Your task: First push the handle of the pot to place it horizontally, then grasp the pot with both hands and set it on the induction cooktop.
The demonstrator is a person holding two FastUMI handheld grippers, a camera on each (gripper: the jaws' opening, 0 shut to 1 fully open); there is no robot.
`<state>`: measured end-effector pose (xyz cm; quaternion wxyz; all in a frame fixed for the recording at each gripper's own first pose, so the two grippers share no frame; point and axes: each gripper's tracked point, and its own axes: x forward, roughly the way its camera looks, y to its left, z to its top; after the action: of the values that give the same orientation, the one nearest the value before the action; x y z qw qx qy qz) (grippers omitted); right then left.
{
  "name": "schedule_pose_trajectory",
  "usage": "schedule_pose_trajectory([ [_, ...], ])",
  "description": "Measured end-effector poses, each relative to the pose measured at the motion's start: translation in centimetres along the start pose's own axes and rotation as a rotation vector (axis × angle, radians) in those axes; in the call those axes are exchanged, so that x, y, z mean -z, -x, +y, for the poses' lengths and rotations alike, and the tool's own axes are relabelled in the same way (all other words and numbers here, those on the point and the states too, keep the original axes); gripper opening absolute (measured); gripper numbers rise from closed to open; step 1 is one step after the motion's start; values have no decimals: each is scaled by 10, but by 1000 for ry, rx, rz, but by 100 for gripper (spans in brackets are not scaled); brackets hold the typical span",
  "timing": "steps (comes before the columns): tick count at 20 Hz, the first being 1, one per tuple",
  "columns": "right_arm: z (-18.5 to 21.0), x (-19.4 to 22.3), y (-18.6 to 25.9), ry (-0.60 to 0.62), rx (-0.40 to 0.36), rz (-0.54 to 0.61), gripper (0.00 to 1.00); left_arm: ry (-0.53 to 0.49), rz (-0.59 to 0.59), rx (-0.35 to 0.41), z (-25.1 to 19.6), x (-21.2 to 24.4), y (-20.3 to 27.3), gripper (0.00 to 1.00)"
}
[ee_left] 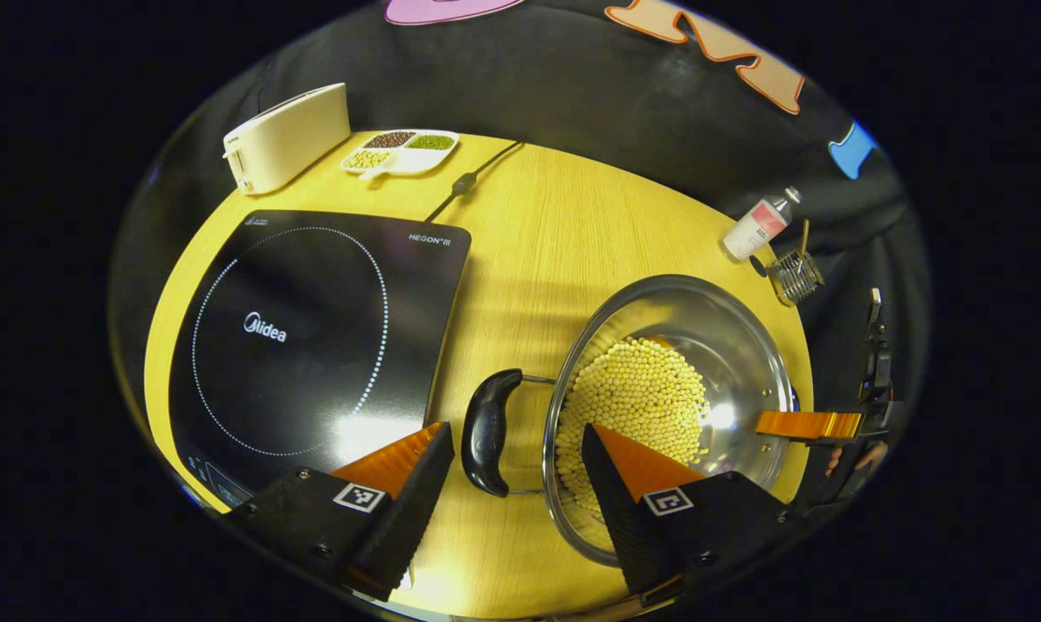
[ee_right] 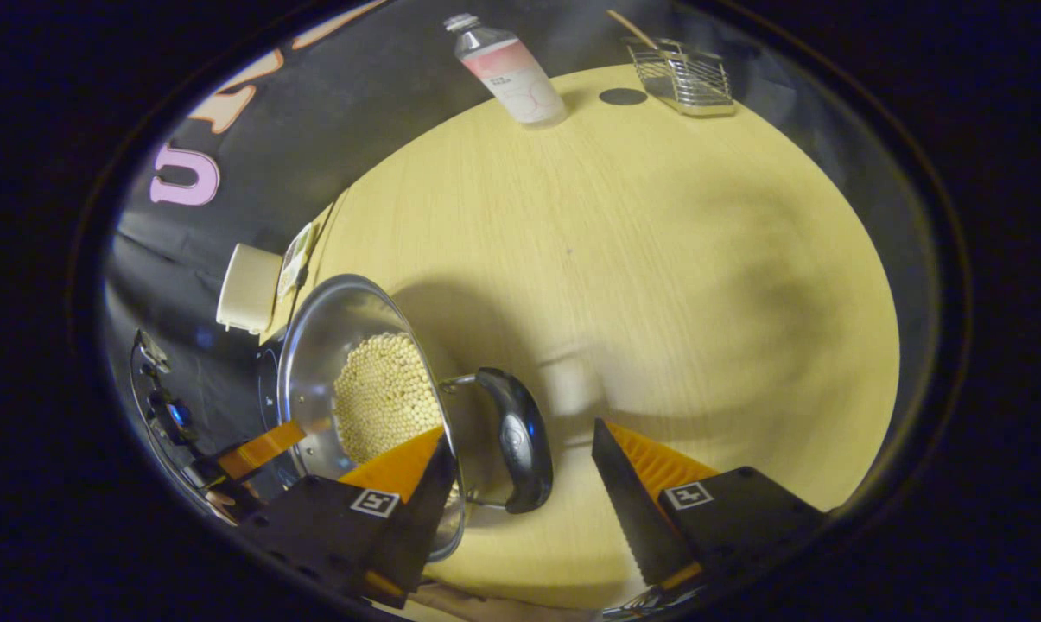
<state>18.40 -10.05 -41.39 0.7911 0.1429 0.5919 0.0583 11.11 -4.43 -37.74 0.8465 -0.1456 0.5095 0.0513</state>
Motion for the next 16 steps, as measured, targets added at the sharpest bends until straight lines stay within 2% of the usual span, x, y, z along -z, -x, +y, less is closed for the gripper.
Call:
schedule_pose_trajectory([
  [1,0,0,-3,1,2,1,80,3,2,-2,0,0,-3,93],
  [2,0,0,-5,4,2,3,89,7,5,0,0,0,-5,93],
  [3,0,2,-6,5,3,8,80,11,7,5,-1,0,-7,91],
  [5,0,2,-10,10,3,15,80,17,17,22,-4,1,-12,87],
  [6,0,3,-12,11,3,20,80,21,23,24,-5,3,-14,91],
  [7,0,4,-13,12,0,21,80,21,28,19,-2,3,-15,82],
  [8,7,4,-17,-6,-26,24,80,23,29,16,-1,4,-18,81],
  [9,10,4,-15,-13,-34,25,71,29,28,12,1,3,-20,77],
  [10,12,4,-18,-15,-27,27,61,36,30,2,4,3,-23,81],
  [11,11,4,-17,-14,-19,25,52,48,32,1,5,5,-21,76],
  [13,11,2,-17,-23,-22,10,53,65,28,7,6,3,-23,66],
  [14,11,-1,-18,-30,-25,-4,58,72,28,4,6,4,-23,65],
  [16,12,1,-15,-21,-14,-22,47,87,21,-7,5,3,-22,61],
])
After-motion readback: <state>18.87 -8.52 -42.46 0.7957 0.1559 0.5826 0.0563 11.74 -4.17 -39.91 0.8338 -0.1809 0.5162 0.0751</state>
